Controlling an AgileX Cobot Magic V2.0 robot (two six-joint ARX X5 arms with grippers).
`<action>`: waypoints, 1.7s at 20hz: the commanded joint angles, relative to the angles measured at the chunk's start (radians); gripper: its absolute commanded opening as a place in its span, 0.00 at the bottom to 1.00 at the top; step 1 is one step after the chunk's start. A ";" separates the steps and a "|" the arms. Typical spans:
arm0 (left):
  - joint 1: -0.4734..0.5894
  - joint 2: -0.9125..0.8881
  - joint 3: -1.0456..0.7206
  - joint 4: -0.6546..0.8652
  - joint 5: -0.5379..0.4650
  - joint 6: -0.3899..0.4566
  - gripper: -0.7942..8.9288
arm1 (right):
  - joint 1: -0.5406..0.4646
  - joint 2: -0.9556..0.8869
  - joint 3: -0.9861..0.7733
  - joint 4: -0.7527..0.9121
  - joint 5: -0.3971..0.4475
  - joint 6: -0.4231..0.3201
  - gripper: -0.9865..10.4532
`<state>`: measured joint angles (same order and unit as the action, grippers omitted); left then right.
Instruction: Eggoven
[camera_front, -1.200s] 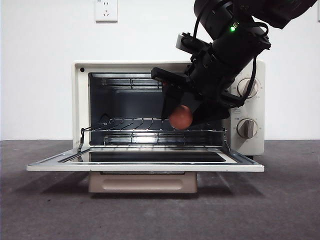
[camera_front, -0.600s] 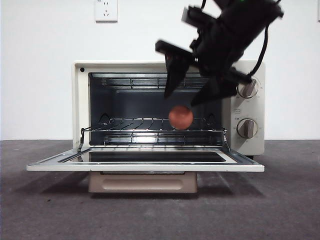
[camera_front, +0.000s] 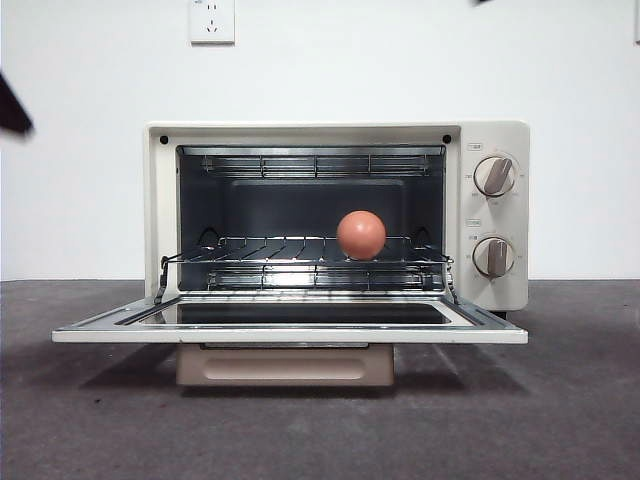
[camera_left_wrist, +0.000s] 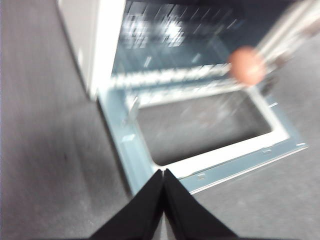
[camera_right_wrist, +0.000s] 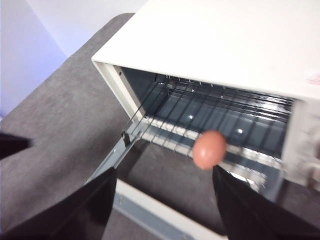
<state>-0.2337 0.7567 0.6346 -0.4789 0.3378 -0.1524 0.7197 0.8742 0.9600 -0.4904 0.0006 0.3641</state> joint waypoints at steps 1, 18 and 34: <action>0.029 0.091 -0.019 0.098 0.028 -0.018 0.09 | 0.010 -0.092 0.018 -0.074 0.010 -0.013 0.36; 0.133 0.786 -0.026 0.530 0.247 -0.080 0.09 | 0.010 -0.360 0.018 -0.267 0.114 -0.005 0.36; 0.126 0.814 -0.026 0.559 0.507 -0.088 0.09 | 0.010 -0.360 0.018 -0.266 0.135 0.003 0.36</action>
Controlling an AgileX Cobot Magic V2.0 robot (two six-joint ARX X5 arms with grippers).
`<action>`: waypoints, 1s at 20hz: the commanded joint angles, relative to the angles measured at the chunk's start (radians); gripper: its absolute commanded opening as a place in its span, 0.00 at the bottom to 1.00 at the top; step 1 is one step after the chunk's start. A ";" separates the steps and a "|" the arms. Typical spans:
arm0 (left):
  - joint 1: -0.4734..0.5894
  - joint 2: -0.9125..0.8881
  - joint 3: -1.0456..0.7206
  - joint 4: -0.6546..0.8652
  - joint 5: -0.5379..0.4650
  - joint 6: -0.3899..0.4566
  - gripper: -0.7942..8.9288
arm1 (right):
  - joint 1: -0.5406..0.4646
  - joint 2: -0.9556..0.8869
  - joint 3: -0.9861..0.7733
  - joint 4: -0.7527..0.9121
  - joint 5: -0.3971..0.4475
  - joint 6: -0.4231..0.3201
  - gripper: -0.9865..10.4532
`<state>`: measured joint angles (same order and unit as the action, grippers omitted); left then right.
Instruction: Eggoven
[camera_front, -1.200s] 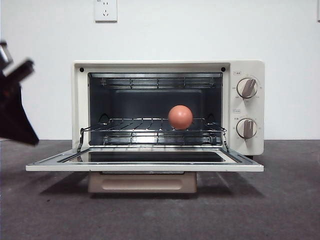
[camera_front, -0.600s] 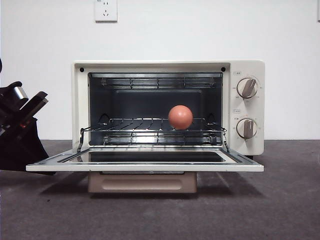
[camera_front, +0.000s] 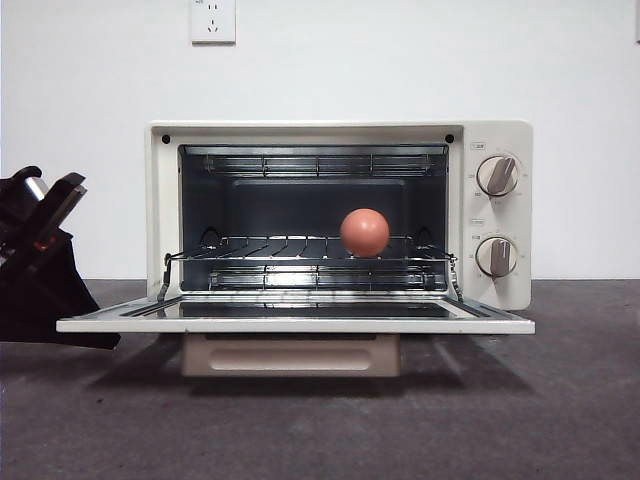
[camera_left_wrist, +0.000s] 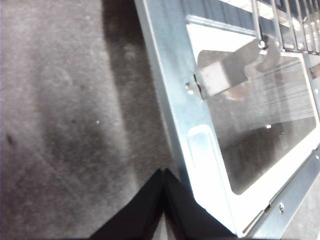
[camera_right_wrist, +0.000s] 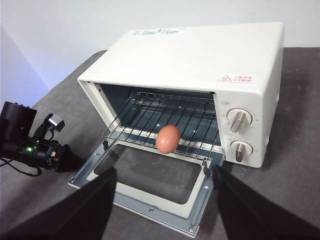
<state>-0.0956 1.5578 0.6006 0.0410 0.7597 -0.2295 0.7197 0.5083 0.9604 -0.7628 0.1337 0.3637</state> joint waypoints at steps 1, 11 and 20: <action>-0.006 0.013 0.008 0.057 0.105 -0.028 0.09 | 0.010 0.005 0.017 0.006 0.002 0.005 0.36; 0.042 0.013 0.010 0.360 0.206 -0.259 0.09 | 0.010 0.005 0.017 0.006 0.025 0.017 0.36; 0.042 0.013 0.035 0.656 0.062 -0.415 0.09 | 0.010 0.005 0.017 -0.002 0.025 0.031 0.36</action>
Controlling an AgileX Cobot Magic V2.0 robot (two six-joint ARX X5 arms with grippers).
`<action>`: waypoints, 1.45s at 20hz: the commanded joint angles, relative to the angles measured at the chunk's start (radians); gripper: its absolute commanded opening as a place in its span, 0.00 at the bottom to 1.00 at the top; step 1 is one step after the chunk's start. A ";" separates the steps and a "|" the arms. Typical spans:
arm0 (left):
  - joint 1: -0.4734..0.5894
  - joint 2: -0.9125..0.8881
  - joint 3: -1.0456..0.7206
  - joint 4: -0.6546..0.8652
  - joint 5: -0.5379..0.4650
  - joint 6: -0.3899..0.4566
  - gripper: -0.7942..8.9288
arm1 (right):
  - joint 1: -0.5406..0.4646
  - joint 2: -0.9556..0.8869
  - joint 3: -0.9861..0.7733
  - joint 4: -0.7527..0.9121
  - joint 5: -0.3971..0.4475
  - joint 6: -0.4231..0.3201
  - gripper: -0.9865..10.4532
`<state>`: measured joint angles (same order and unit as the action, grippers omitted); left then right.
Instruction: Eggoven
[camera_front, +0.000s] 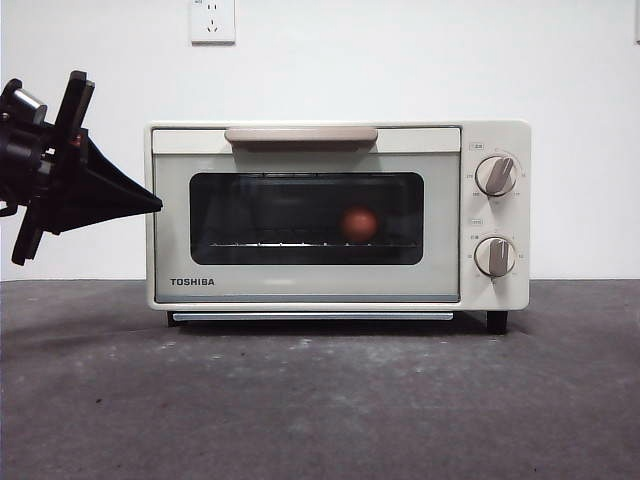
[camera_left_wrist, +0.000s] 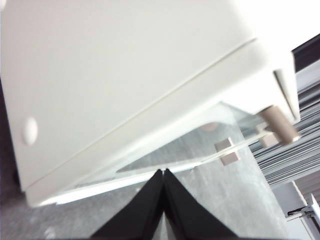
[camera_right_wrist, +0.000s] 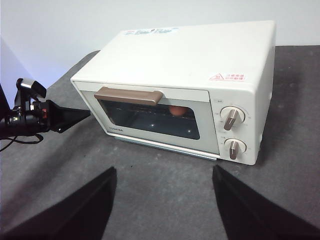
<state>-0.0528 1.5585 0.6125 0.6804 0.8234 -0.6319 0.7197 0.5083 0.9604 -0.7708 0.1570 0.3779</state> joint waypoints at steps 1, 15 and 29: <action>-0.001 0.009 0.023 0.019 -0.002 -0.013 0.09 | 0.010 0.006 0.017 0.006 0.002 0.017 0.36; -0.113 -0.266 0.030 -0.301 -0.077 0.134 0.09 | 0.010 0.006 0.017 -0.089 0.002 0.003 0.36; -0.221 -0.686 0.122 -0.835 -0.351 0.341 0.09 | 0.010 0.006 0.007 -0.091 0.062 -0.100 0.09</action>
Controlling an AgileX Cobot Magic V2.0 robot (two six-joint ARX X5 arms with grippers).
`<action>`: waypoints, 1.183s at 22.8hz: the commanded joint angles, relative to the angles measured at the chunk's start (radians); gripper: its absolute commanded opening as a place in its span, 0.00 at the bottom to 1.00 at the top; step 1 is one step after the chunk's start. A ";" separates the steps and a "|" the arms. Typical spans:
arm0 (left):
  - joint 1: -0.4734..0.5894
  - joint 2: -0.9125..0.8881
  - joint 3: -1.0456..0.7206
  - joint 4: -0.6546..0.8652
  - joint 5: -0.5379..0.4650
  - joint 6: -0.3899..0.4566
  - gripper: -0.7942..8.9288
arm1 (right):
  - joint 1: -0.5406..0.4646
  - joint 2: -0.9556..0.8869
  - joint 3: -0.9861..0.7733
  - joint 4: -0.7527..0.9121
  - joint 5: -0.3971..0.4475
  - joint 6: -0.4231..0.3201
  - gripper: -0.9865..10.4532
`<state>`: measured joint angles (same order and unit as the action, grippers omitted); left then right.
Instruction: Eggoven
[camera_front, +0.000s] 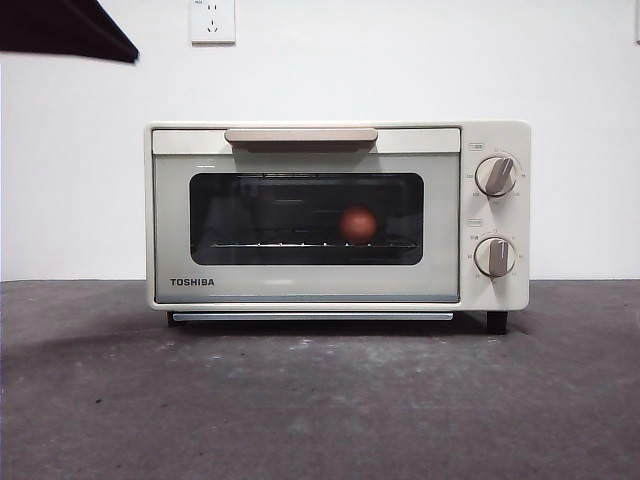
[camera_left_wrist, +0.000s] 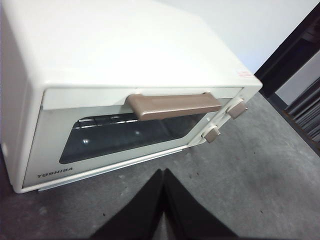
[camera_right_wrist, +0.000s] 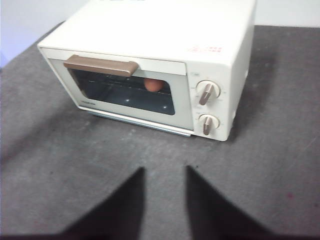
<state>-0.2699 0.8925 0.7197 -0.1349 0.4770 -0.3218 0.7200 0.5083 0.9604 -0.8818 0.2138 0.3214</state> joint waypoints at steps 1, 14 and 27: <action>-0.004 -0.039 0.014 -0.039 -0.014 0.032 0.09 | 0.010 0.006 0.001 0.029 0.006 -0.052 0.09; -0.004 -0.096 0.014 -0.135 -0.016 0.042 0.09 | 0.010 0.006 -0.050 0.088 0.023 -0.094 0.09; -0.004 -0.096 0.014 -0.130 -0.016 0.043 0.09 | 0.010 -0.009 -0.050 0.089 0.030 -0.094 0.09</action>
<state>-0.2699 0.7925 0.7197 -0.2737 0.4652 -0.2935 0.7200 0.4961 0.9028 -0.8032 0.2398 0.2352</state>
